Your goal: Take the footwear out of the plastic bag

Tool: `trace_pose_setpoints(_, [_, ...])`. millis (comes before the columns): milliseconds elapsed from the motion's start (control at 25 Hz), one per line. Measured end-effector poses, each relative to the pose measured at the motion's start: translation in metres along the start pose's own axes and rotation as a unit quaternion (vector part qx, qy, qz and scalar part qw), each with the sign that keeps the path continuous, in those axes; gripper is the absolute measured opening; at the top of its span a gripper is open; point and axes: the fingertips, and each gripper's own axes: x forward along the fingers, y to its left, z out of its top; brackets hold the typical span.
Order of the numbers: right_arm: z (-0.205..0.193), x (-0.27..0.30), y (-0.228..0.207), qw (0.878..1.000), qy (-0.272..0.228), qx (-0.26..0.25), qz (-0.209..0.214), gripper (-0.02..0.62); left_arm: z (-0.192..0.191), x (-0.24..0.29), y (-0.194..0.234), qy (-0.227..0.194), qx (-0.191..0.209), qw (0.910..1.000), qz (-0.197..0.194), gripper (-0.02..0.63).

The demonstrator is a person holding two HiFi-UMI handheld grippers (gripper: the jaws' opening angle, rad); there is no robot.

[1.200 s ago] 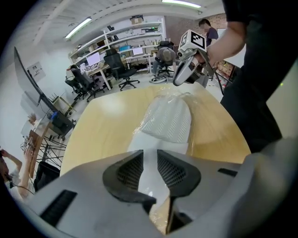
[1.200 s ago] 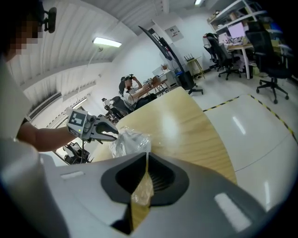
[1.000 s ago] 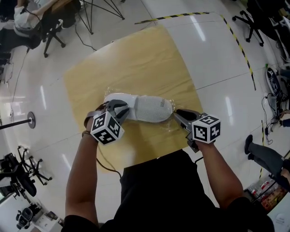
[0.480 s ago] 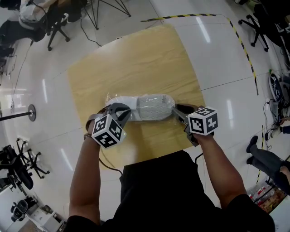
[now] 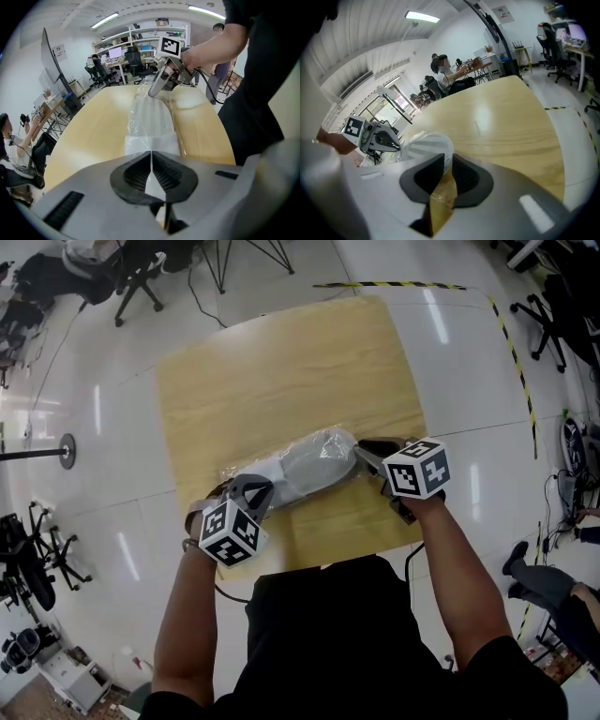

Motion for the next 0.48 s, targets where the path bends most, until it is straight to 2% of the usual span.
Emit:
trace_pose_setpoints(40, [0.003,-0.004,-0.001,1.000,-0.008,0.004,0.000,0.057,0.000,-0.002,0.002,-0.002,-0.003,1.0000,0.009,0.020])
trace_pose_setpoints(160, [0.011,-0.027,-0.007,0.998,-0.056,0.026,0.003,0.109,0.011,-0.015,0.008,-0.029,-0.012,0.9990,0.032,0.063])
trace_pose_setpoints(200, [0.012,-0.036,-0.005,0.997,-0.073,0.033,0.016,0.110,0.018,-0.018,0.009,-0.044,-0.017,0.9983,0.034,0.077])
trace_pose_setpoints(280, [0.009,-0.050,0.007,0.992,-0.099,0.043,0.067,0.122,0.028,-0.020,0.009,-0.066,-0.029,0.9970,0.026,0.096])
trace_pose_setpoints(360, [-0.001,-0.052,0.021,0.986,-0.100,0.057,0.120,0.194,0.029,-0.011,0.007,-0.058,-0.027,0.9979,0.011,0.109])
trace_pose_setpoints(400, [-0.009,-0.048,0.026,0.985,-0.090,0.062,0.132,0.222,0.027,-0.005,0.006,-0.045,-0.016,0.9989,0.004,0.117])
trace_pose_setpoints(480, [-0.027,-0.033,0.027,0.989,-0.055,0.061,0.122,0.235,0.021,0.006,0.003,-0.020,0.011,0.9997,-0.004,0.114])
